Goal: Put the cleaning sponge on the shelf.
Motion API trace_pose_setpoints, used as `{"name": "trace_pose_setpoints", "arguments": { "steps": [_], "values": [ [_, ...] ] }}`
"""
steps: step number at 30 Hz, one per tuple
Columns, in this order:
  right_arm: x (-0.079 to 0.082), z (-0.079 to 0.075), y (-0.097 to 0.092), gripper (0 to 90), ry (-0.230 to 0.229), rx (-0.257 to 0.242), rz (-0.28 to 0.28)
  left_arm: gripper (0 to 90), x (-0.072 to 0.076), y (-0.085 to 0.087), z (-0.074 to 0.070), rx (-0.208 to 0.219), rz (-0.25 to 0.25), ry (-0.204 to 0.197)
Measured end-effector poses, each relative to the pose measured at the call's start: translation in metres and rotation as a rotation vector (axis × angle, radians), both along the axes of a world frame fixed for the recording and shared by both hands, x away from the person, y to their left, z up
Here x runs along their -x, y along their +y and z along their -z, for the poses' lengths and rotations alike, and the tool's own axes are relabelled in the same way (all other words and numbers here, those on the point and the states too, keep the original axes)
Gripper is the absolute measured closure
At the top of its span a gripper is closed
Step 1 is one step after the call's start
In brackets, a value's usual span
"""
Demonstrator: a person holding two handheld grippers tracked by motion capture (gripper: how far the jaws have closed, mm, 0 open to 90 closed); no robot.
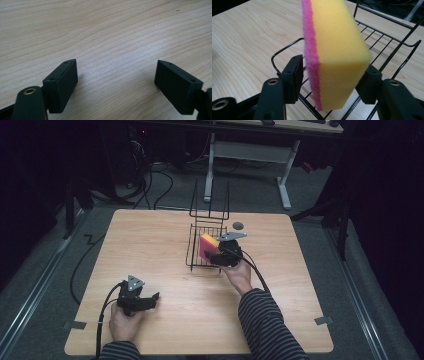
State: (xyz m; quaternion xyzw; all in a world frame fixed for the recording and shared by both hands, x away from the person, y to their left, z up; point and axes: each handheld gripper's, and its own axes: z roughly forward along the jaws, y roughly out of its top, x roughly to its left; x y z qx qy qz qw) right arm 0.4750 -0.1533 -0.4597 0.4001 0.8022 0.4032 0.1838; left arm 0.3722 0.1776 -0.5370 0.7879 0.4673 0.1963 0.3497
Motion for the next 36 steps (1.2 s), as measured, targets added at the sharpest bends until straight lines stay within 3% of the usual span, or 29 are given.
{"name": "trace_pose_setpoints", "arguments": {
  "steps": [21,27,36],
  "values": [
    [0.014,-0.018,-0.021,30.3,-0.015,-0.051,-0.013,19.4,0.0,0.0,0.0,0.0,-0.001,0.0],
    [0.02,-0.022,-0.029,29.4,-0.013,-0.063,-0.018,19.4,0.0,0.0,0.0,0.0,-0.001,-0.001],
    [0.035,-0.029,-0.049,31.0,-0.047,-0.094,-0.009,19.4,-0.001,0.0,0.0,0.0,-0.001,-0.001]
  ]
}}
